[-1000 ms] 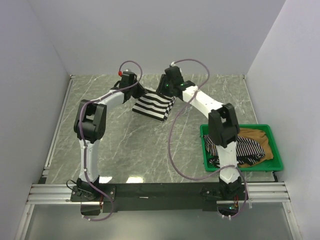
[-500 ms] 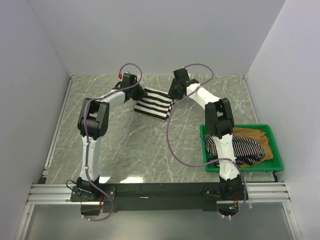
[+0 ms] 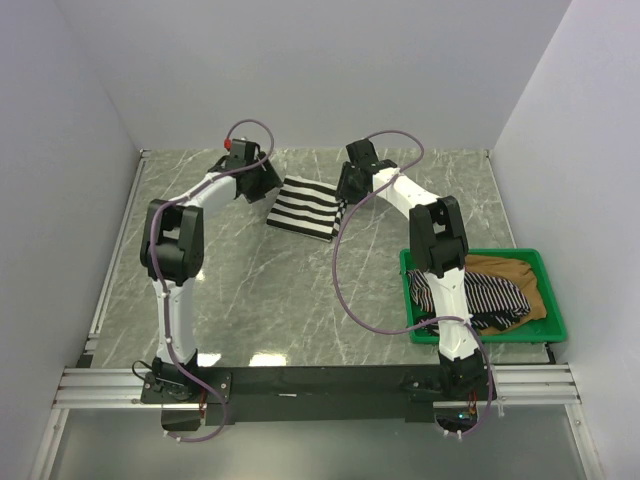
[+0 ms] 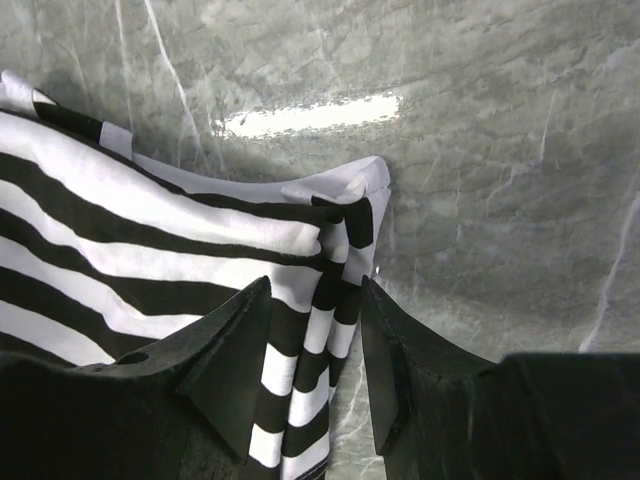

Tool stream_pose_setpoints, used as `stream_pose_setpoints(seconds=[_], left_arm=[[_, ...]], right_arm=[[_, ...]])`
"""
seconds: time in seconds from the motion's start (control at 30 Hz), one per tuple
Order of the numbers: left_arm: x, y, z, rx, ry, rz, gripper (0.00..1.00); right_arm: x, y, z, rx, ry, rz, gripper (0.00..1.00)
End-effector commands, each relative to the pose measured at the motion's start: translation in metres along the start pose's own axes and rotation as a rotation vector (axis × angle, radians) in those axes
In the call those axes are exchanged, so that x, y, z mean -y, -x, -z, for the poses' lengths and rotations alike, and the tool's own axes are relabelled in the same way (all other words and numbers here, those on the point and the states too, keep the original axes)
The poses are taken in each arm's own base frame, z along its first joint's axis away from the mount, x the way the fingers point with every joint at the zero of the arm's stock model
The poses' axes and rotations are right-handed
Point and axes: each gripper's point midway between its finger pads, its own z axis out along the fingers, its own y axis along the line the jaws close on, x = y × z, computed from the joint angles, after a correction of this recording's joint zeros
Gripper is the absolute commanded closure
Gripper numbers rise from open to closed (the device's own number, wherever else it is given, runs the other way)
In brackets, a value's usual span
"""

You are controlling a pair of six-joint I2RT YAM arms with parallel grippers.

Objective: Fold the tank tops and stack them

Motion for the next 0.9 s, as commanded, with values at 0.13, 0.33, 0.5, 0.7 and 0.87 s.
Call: stream_pose_setpoints(seconds=[0.13, 0.33, 0.5, 0.7, 0.87], left_arm=[[0.003, -0.003, 0.022, -0.122, -0.082, -0.101, 0.29], [0.007, -0.028, 0.014, -0.249, -0.173, -0.159, 0.26], [-0.006, -0.036, 0.005, -0.297, -0.131, -0.206, 0.27], [-0.03, -0.042, -0.008, -0.322, -0.018, -0.253, 0.3], [-0.037, -0.05, -0.021, -0.356, 0.038, -0.327, 0.32]], right_arm=[[-0.012, 0.005, 0.013, 0.012, 0.038, 0.027, 0.51], [-0.016, 0.009, 0.03, 0.038, 0.069, 0.046, 0.42], [-0.022, 0.008, 0.037, 0.036, 0.096, 0.047, 0.41], [-0.023, 0.003, 0.044, 0.036, 0.108, 0.039, 0.41], [-0.025, 0.002, 0.046, 0.034, 0.117, 0.037, 0.41]])
